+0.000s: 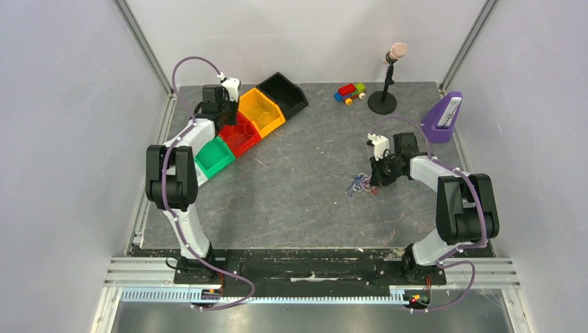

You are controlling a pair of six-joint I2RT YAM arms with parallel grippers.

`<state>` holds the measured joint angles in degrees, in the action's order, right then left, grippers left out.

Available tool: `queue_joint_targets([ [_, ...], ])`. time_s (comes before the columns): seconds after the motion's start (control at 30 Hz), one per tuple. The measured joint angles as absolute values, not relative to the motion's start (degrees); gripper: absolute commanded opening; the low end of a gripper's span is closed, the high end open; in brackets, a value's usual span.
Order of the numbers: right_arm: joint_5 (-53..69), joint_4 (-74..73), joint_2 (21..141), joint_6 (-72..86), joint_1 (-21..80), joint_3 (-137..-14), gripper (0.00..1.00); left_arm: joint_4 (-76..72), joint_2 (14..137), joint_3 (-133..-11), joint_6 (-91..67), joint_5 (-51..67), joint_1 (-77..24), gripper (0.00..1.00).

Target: Untangle the cables

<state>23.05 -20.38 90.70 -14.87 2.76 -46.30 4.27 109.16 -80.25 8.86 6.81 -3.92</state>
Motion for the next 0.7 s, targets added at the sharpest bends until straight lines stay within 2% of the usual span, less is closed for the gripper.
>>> queue_joint_targets([
  [0.27, 23.2, -20.7, 90.6, -15.7, 2.8, -46.3, 0.0, 4.6, 110.2, -77.4, 15.8, -2.5, -2.9, 0.02],
  [0.47, 23.4, -20.7, 90.6, -15.9, 2.8, -46.3, 0.0, 4.5, 110.2, -77.4, 17.6, -4.0, -2.5, 0.04],
  [0.5, 23.5, -20.7, 90.6, -15.9, 2.8, -46.3, 0.0, 4.7, 110.2, -77.5, 17.8, -3.2, -2.7, 0.09],
  [0.6, 23.9, -20.7, 90.6, -15.9, 2.8, -46.3, 0.0, 7.8, 110.8, -79.9, 18.2, -0.8, -3.2, 0.35],
  [0.7, 25.0, -22.1, 90.5, -16.2, 2.8, -46.3, 0.0, 13.5, 111.8, -85.3, 18.0, 1.9, -3.9, 0.53],
])
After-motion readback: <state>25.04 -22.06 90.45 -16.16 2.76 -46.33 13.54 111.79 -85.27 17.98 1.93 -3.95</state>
